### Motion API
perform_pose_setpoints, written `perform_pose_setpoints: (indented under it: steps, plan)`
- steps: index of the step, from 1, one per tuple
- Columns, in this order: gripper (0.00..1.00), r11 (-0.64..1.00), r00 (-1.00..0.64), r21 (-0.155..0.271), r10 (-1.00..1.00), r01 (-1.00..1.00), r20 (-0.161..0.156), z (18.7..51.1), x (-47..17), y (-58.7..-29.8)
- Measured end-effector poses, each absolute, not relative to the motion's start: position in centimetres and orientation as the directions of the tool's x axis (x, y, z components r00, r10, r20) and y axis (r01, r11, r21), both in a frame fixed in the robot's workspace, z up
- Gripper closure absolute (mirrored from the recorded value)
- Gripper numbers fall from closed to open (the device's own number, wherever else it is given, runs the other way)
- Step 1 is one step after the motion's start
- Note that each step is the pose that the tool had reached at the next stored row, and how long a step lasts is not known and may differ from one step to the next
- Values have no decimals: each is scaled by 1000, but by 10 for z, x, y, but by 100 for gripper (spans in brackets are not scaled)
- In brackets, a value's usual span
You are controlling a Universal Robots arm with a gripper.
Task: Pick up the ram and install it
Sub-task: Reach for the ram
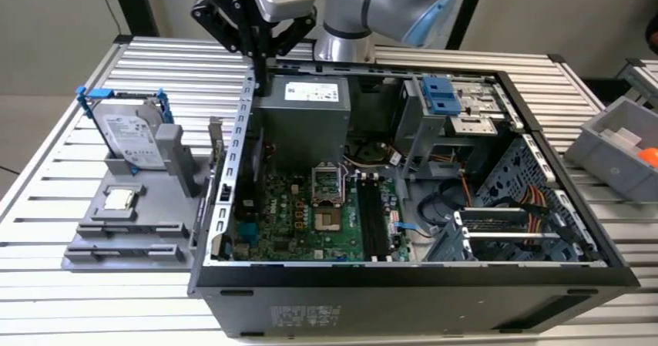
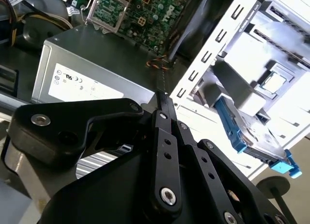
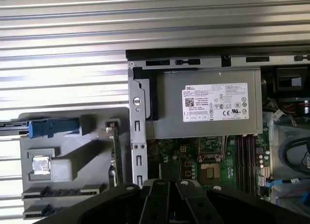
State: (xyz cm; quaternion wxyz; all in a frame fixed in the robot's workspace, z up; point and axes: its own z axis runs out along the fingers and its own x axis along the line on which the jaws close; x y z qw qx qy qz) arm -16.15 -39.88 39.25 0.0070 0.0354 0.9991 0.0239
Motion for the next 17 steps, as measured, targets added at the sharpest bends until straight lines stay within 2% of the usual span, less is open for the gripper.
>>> perform_pose_setpoints:
  steps: [17]
  plan:
    - [100,996,-997,48,71,71,-11,392,-174,-399]
